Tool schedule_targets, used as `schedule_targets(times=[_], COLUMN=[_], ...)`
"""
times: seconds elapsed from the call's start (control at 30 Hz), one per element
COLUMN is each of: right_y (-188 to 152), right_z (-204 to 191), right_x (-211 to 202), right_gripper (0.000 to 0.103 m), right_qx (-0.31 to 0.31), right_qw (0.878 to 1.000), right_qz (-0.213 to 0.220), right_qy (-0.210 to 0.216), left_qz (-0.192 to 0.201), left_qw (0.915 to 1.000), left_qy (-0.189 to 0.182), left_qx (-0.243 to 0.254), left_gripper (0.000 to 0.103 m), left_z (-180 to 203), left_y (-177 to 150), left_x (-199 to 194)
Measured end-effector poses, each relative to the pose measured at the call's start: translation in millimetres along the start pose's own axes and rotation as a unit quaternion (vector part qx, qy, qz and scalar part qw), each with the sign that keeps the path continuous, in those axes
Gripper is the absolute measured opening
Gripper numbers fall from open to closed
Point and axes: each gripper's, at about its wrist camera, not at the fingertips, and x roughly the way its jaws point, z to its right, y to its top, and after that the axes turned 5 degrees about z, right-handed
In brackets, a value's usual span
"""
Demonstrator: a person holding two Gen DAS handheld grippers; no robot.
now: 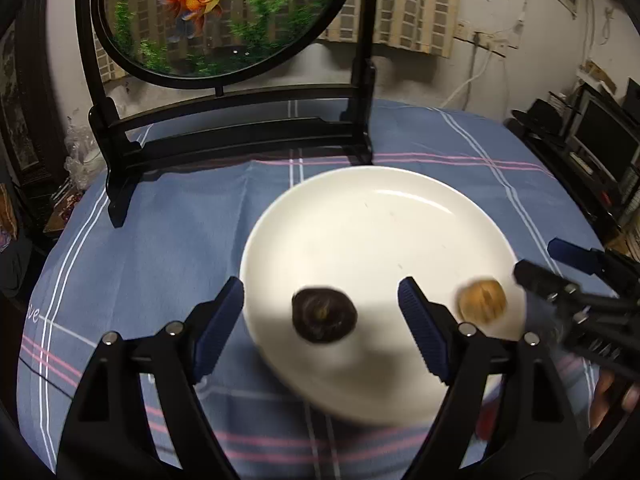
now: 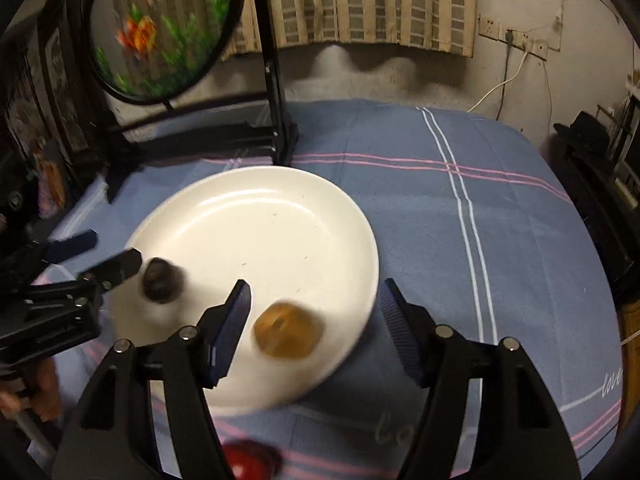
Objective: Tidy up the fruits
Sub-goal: 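Carry both fruits to the white plate and open both grippers to release them, then grasp the orange tomato with the left gripper while the right gripper grasps the dark red plum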
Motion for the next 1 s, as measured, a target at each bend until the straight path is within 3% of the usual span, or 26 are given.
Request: schedule_targets(times=[0.17, 0.3, 0.6, 0.67, 0.83, 1.0], right_y=[-25.1, -56.6, -149.6, -171.8, -214.3, -250.2], right_z=[14.0, 10.5, 3.0, -7.6, -21.3, -37.3], right_x=[-61.1, -105.2, -167.6, -177.5, -203.5, -216.5], right_gripper=[0.068, 0.075, 0.075, 0.075, 0.075, 0.075], right_qx=[0.042, 0.036, 0.063, 0.038, 0.030, 0.001], right_qw=[0.997, 0.997, 0.991, 0.992, 0.992, 0.993], right_qz=[0.004, 0.019, -0.021, -0.052, -0.065, -0.093], right_qy=[0.059, 0.064, 0.116, 0.110, 0.100, 0.075], left_qz=[-0.007, -0.001, 0.000, 0.002, -0.035, -0.040], left_qw=[0.9994, 0.9991, 0.9979, 0.9976, 0.9967, 0.9983], left_qy=[-0.032, -0.031, -0.032, -0.034, -0.053, -0.032], left_qx=[0.015, 0.029, 0.057, 0.060, 0.051, 0.029], left_gripper=[0.085, 0.088, 0.091, 0.092, 0.092, 0.092], left_z=[3.9, 6.6, 10.4, 10.5, 10.1, 4.3], left_y=[-27.5, -57.3, -135.3, -153.5, -198.2, -222.5], left_x=[-43.5, -80.1, -153.9, -166.5, -185.8, -198.2])
